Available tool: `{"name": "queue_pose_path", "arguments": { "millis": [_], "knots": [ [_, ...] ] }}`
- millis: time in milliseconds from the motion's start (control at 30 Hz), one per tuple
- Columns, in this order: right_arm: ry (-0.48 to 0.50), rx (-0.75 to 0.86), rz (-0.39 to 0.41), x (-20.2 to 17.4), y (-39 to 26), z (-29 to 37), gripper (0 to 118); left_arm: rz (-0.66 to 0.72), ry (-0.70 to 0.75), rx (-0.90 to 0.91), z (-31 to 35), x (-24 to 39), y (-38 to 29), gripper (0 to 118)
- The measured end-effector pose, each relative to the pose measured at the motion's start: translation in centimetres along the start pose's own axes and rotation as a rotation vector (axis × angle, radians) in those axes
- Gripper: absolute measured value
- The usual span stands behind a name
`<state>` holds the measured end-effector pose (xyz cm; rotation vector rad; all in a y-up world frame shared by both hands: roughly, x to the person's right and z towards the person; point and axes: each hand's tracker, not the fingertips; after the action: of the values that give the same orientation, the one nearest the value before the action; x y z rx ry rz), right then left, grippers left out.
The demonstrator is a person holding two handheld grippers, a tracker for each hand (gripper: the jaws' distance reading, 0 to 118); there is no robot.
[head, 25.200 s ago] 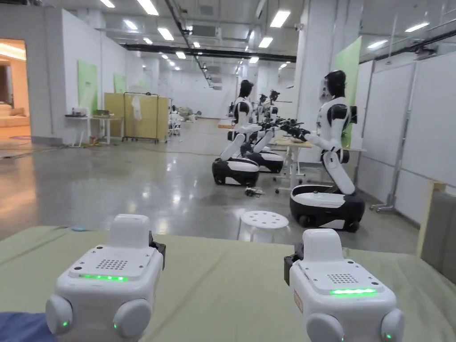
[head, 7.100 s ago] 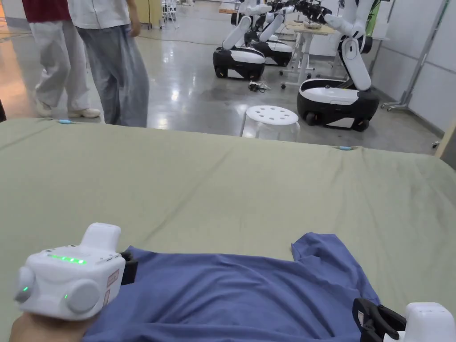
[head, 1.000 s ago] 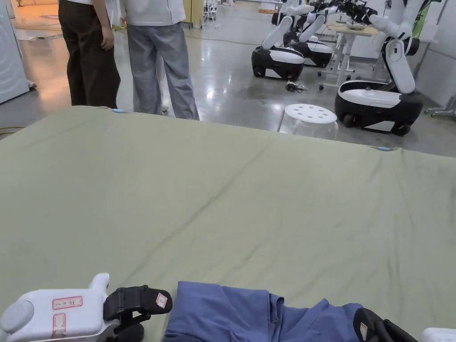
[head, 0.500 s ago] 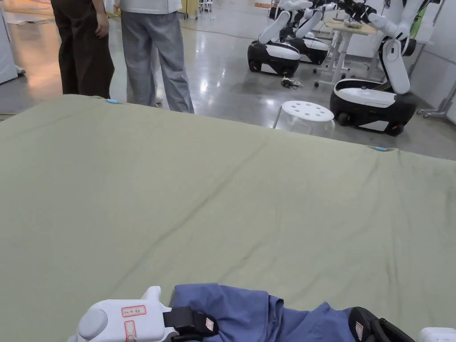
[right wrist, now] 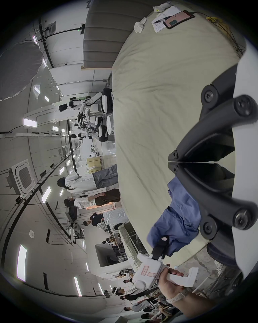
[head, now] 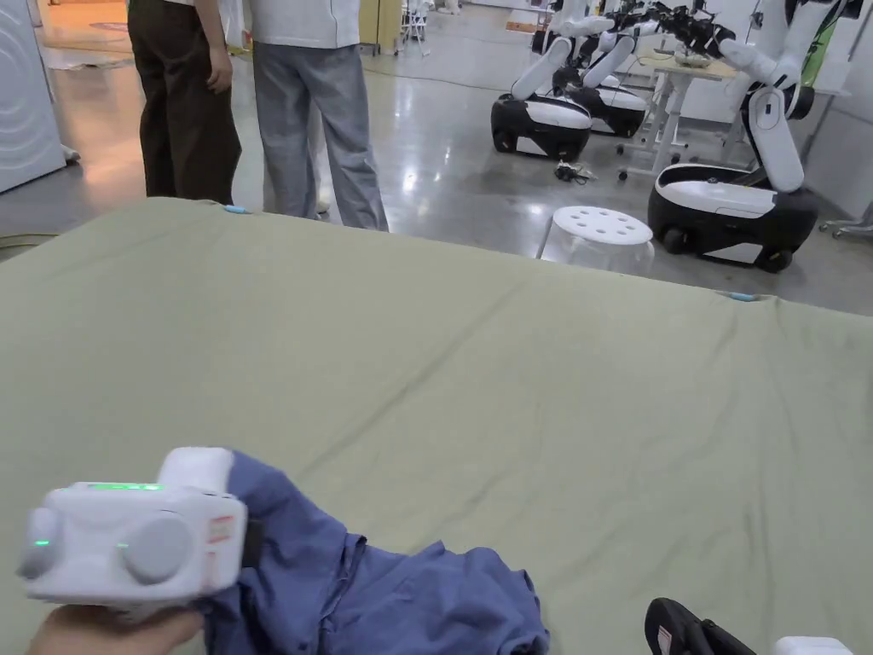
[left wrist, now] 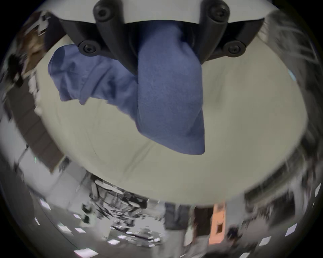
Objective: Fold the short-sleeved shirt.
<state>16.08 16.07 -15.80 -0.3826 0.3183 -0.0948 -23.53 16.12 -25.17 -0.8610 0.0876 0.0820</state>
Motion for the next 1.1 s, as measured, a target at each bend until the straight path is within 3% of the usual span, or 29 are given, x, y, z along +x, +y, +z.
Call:
{"name": "queue_pose_path", "arguments": {
  "millis": [67, 200, 333, 367, 400, 433, 467, 533, 600, 733, 800, 833, 867, 900, 1100],
  "knots": [
    [0.001, 0.009, -0.011, 0.1, 0.0, 0.5, 4, -0.080, -0.023, 0.063, 0.7, 5.8, -0.2, 11],
    [-0.007, 0.020, -0.017, 0.5, 0.0, 1.2, 4, -0.254, -0.051, -0.007, -1.7, 16.3, -2.9, 11],
    [-0.008, 0.027, -0.035, 1.2, -0.3, 1.7, 4, -0.465, 0.007, -0.031, -4.5, 21.8, -6.7, 11],
    [-0.008, 0.027, -0.041, 1.3, -0.3, 1.7, 4, -0.465, 0.030, -0.033, -5.2, 21.6, -7.1, 16],
    [-0.008, 0.028, -0.045, 1.4, -0.3, 1.8, 4, -0.445, 0.028, -0.023, -5.3, 21.1, -7.0, 27],
    [-0.007, 0.030, -0.046, 1.4, -0.3, 1.9, 4, -0.436, 0.010, -0.022, -4.9, 20.4, -6.6, 48],
    [-0.006, 0.032, -0.044, 1.3, -0.2, 2.0, 4, -0.406, -0.051, -0.029, -4.1, 19.6, -6.0, 85],
    [-0.005, 0.038, -0.035, 1.3, -0.2, 2.1, 4, -0.279, -0.195, -0.011, -2.0, 17.0, -4.4, 97],
    [-0.003, 0.036, -0.034, 1.3, -0.3, 2.0, 4, -0.119, -0.496, 0.093, 0.9, 13.5, -3.3, 101],
    [-0.008, 0.026, -0.044, 1.3, -0.6, 1.5, 4, 0.243, -0.824, 0.106, 0.5, 7.3, -3.1, 101],
    [-0.010, 0.017, -0.055, 1.4, -0.8, 1.5, 4, 0.455, -0.750, 0.071, -2.3, 5.2, -3.9, 99],
    [-0.009, 0.014, -0.060, 1.5, -0.9, 1.5, 4, 0.527, -0.734, -0.003, -3.7, 4.6, -4.4, 86],
    [-0.009, 0.011, -0.064, 1.5, -1.0, 1.5, 4, 0.565, -0.778, -0.049, -5.2, 4.6, -5.2, 47],
    [-0.010, 0.007, -0.064, 1.5, -1.0, 1.4, 4, 0.558, -0.866, -0.045, -6.5, 5.8, -5.8, 19],
    [-0.031, -0.017, -0.062, 2.1, -1.2, 1.2, 4, 0.529, -0.839, -0.202, -9.7, 12.9, -9.3, 15]
  ]
}}
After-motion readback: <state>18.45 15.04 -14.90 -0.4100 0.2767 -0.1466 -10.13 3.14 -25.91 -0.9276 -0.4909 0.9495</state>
